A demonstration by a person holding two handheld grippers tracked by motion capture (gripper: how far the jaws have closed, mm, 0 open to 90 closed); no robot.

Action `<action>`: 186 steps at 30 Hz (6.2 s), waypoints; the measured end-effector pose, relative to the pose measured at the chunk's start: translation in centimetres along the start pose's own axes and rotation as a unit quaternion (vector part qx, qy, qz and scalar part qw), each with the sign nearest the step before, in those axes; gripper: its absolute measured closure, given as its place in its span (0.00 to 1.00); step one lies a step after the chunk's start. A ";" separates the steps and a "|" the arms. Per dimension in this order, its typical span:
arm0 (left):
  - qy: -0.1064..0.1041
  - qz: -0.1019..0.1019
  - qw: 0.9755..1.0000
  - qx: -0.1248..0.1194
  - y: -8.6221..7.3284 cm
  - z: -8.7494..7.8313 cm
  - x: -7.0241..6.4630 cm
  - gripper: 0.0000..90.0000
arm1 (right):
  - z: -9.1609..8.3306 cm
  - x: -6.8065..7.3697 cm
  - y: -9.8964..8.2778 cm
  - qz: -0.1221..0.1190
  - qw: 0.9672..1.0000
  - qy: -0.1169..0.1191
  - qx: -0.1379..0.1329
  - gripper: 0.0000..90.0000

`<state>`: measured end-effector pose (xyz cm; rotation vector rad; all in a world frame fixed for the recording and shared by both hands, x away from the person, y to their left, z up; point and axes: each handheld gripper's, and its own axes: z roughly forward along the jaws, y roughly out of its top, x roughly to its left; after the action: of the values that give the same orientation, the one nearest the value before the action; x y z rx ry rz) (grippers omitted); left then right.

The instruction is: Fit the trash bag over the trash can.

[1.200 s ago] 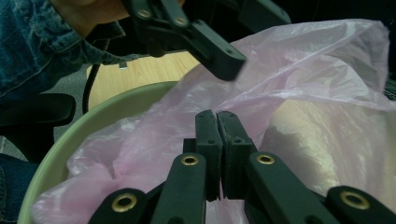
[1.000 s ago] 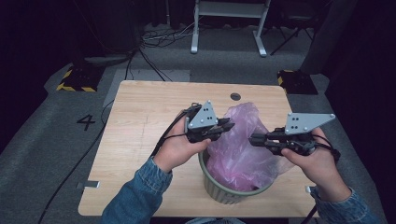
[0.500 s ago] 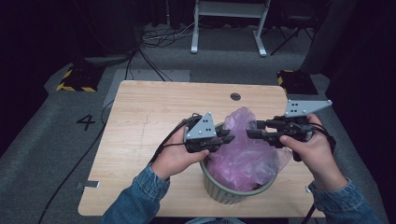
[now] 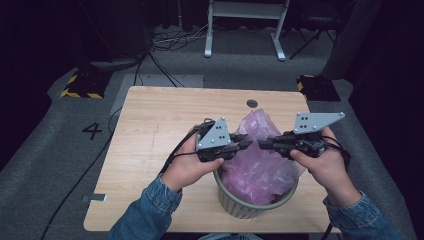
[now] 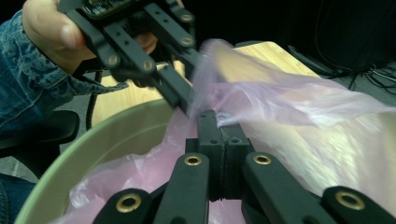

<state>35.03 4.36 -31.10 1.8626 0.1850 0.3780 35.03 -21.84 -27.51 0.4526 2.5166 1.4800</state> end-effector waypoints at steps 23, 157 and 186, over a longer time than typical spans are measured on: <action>0.031 -0.043 0.998 -0.034 -5.6 -6.1 0.3 0.98 | -8.1 -1.3 -6.7 0.075 0.995 -0.058 -0.021 1.00; 0.090 -0.130 0.986 0.057 -11.1 -7.3 5.2 1.00 | -7.1 -4.1 -11.6 0.103 0.978 -0.150 0.099 0.95; -0.013 -0.149 0.989 0.013 -15.3 -4.0 0.1 1.00 | -4.7 -0.3 -18.9 0.154 0.982 -0.074 0.078 0.96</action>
<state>34.64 12.80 -44.43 1.8307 0.4453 0.1451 30.72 -34.40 -41.77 0.9797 2.5380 1.2874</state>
